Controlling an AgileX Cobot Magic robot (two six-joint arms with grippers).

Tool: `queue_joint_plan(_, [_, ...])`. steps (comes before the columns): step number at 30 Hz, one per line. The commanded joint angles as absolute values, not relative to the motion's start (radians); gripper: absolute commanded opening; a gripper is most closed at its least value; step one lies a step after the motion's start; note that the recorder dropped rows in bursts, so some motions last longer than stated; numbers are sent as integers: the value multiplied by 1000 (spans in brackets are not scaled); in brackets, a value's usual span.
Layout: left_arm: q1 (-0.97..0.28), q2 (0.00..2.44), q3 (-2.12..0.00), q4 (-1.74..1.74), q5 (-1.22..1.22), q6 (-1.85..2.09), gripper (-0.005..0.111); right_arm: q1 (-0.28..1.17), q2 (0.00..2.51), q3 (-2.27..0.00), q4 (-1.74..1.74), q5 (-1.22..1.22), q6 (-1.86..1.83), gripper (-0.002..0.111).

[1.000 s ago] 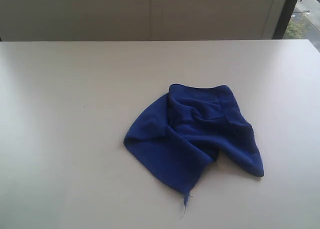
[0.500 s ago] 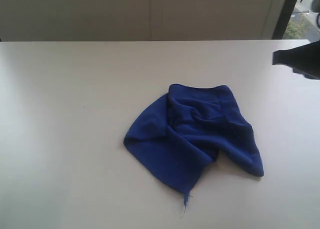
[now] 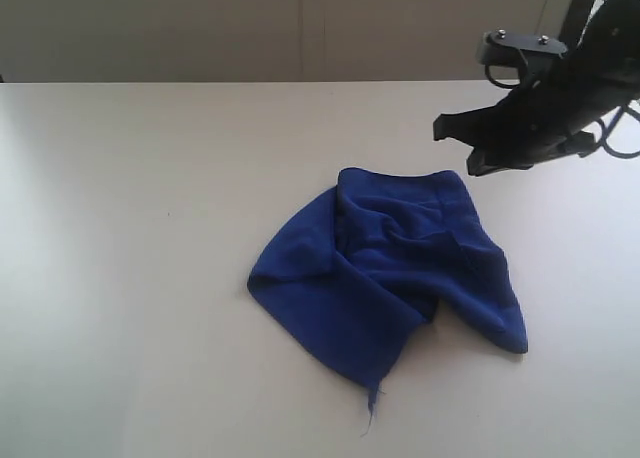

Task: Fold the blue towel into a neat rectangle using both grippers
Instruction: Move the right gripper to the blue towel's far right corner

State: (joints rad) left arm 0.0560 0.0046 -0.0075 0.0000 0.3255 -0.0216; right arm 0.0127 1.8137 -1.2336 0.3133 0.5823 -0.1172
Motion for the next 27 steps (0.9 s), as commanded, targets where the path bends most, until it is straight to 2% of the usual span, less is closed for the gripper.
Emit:
queue_joint_plan(1, [57,0,0,0,332,-21,0,17,1901,-1328,357,598,-184,0])
queue_joint_plan(5, [57,0,0,0,332,-21,0,17,1969,-1362,364,580,-207,4])
queue_joint_plan(12, [57,0,0,0,332,-21,0,17,2061,-1442,369,551,-224,19])
queue_joint_plan(27, [57,0,0,0,332,-21,0,17,2142,-1470,418,472,-272,21])
